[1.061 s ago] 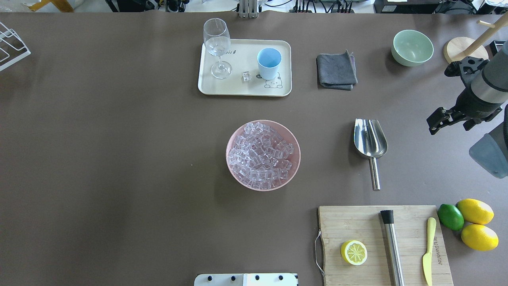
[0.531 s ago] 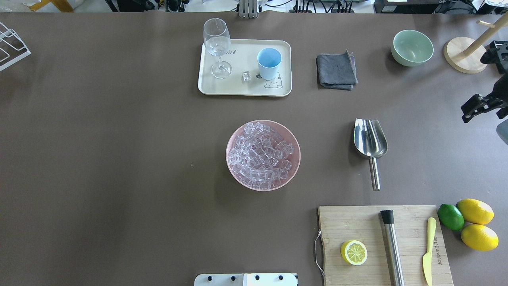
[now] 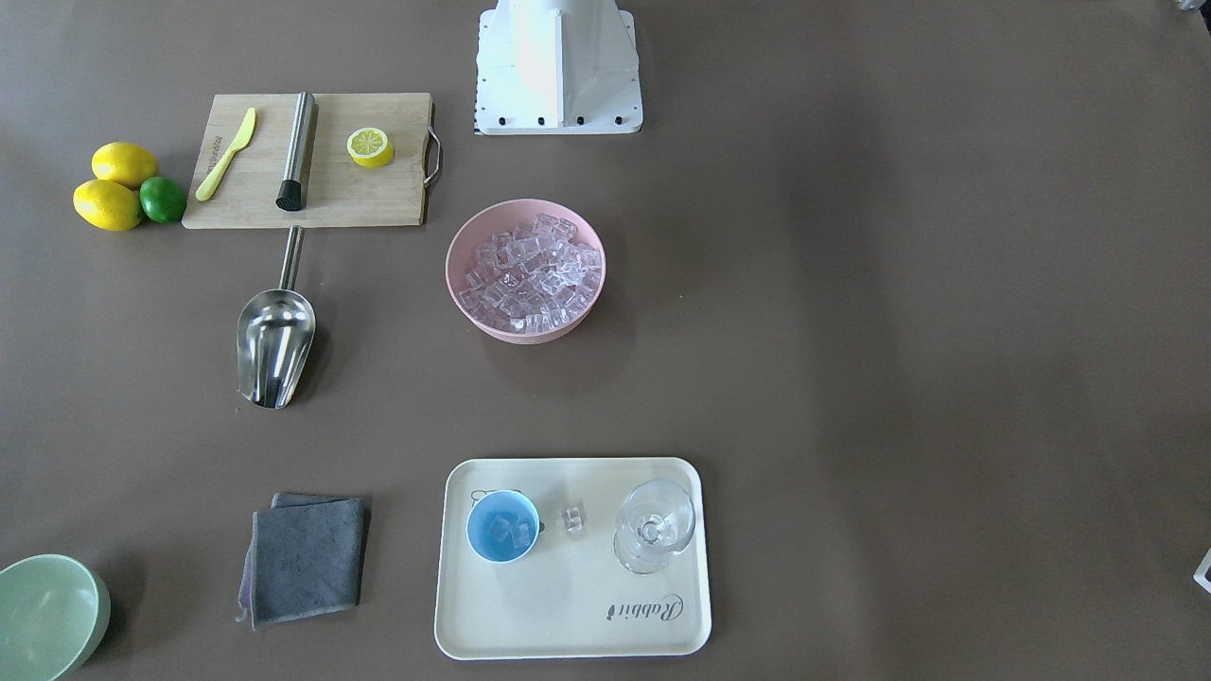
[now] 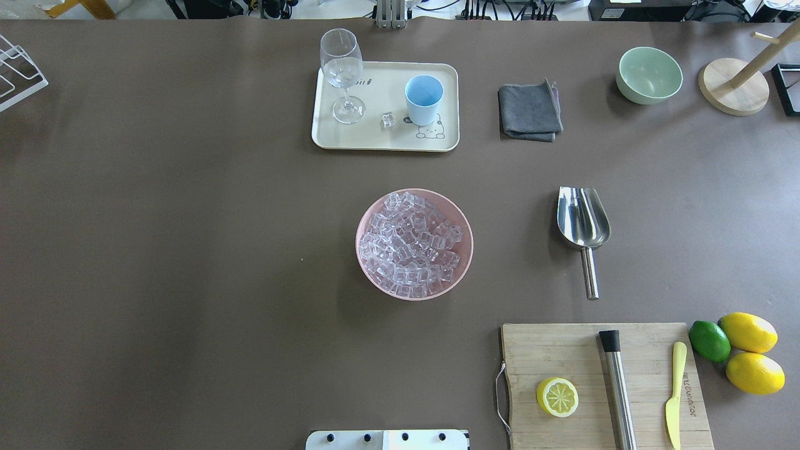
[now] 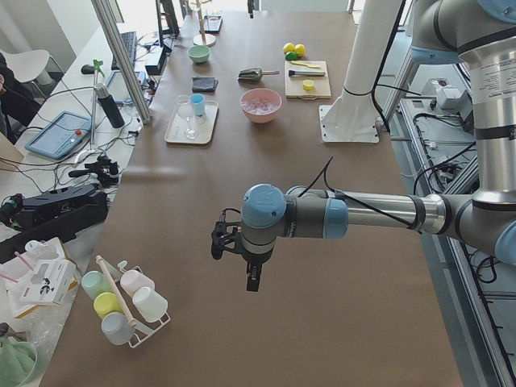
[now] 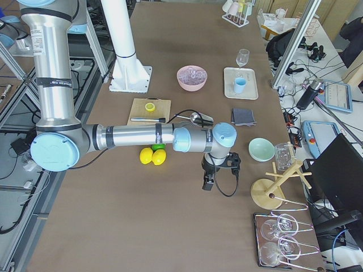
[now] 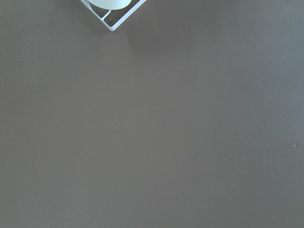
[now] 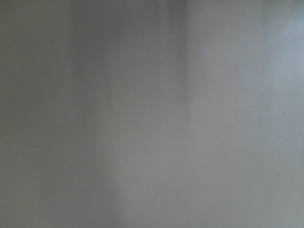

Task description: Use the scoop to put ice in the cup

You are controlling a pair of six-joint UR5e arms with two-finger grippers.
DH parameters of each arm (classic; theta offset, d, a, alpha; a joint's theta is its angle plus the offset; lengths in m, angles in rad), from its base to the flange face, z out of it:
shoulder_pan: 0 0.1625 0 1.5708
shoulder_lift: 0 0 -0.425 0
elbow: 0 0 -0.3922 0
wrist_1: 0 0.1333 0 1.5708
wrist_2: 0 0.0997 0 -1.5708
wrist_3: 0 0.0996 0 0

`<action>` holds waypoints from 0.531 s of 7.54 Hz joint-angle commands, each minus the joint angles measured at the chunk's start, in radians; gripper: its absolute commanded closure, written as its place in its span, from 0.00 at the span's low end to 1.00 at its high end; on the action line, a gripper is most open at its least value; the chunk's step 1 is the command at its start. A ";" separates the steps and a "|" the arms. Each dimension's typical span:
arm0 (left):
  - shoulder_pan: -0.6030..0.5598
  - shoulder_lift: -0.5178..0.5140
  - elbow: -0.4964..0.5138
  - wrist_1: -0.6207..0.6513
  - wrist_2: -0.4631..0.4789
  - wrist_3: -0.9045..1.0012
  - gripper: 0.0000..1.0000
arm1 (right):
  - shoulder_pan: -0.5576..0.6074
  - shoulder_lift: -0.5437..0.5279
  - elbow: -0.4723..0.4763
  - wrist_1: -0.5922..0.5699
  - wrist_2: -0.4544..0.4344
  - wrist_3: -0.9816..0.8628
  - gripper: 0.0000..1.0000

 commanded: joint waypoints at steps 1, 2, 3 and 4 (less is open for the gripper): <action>-0.009 0.005 0.024 0.000 0.000 0.000 0.02 | 0.134 -0.074 -0.017 0.002 0.010 -0.164 0.00; -0.001 0.005 0.035 0.000 0.000 0.000 0.02 | 0.139 -0.074 -0.017 0.002 0.007 -0.169 0.00; 0.002 0.002 0.041 0.002 0.000 0.000 0.02 | 0.139 -0.071 -0.015 0.002 0.005 -0.166 0.00; 0.014 0.014 0.037 0.000 0.000 0.002 0.02 | 0.139 -0.073 -0.011 0.002 0.005 -0.166 0.00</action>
